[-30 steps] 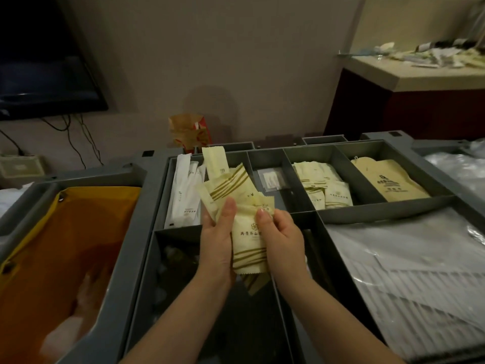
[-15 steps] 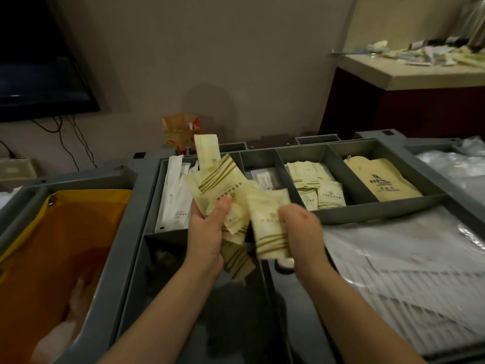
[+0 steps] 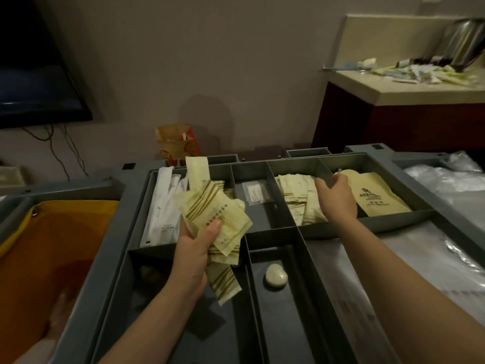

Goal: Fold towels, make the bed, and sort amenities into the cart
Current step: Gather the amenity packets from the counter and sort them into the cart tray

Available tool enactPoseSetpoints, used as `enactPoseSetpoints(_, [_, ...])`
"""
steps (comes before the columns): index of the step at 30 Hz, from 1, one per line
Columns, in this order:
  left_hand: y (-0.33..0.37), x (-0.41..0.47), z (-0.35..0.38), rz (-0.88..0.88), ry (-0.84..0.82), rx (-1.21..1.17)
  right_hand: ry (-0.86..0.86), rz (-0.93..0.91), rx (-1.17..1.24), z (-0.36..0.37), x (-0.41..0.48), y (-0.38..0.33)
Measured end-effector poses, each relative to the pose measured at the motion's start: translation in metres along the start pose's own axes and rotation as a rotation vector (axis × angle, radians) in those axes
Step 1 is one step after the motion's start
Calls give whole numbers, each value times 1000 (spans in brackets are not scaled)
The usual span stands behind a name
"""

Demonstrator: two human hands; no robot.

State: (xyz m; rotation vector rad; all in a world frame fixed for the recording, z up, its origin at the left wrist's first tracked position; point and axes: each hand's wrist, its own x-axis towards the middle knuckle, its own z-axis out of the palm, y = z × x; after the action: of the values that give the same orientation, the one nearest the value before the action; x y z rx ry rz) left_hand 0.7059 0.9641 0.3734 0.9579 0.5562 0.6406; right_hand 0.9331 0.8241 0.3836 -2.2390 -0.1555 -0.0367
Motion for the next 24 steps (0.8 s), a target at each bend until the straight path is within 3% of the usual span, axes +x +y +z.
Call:
enactPoseSetpoints(5, [3, -2, 2, 1, -43, 6, -379, -5, 430, -5, -55, -41])
enactPoseSetpoints(8, [6, -5, 0, 21, -48, 22, -620, -77, 560, -14, -93, -56])
enactPoseSetpoints(14, [9, -5, -4, 59, 7, 20, -598, -194, 608, -23, -143, -50])
enactPoseSetpoints(18, [4, -6, 0, 53, 1, 31, -561, -68, 712, -26, -151, -38])
enactPoseSetpoints(21, [2, -9, 1, 68, -37, 54, -578, 7, 562, -27, -146, -25])
enactPoseSetpoints(24, [0, -11, 2, 68, -55, 75, -768, 49, 262, -31, -142, -16])
